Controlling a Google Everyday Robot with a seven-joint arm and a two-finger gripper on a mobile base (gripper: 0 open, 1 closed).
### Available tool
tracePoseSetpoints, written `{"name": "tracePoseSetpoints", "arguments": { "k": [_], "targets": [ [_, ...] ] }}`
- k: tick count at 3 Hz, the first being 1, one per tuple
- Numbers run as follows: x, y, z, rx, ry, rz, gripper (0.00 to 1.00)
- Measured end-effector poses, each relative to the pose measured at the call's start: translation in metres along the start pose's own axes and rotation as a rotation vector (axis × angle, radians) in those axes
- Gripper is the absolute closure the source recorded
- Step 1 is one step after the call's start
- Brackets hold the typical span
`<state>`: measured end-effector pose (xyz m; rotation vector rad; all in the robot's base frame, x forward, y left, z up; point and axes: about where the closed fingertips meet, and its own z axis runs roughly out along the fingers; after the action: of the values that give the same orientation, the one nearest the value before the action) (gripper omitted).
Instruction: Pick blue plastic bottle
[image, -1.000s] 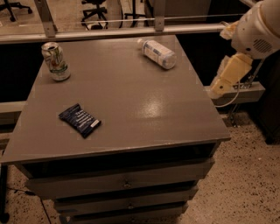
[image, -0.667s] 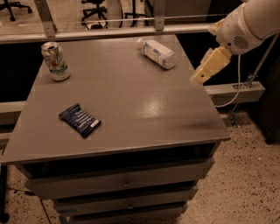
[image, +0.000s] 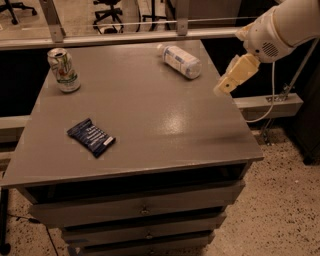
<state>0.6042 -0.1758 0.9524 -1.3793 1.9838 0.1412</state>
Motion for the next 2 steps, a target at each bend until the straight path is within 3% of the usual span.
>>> {"name": "tracePoseSetpoints", "arguments": {
  "k": [1,2],
  "targets": [
    [-0.014,-0.006,0.018,0.000,-0.065,0.012,0.00],
    [-0.042,-0.029,0.062,0.002,-0.171,0.063,0.00]
  ]
}}
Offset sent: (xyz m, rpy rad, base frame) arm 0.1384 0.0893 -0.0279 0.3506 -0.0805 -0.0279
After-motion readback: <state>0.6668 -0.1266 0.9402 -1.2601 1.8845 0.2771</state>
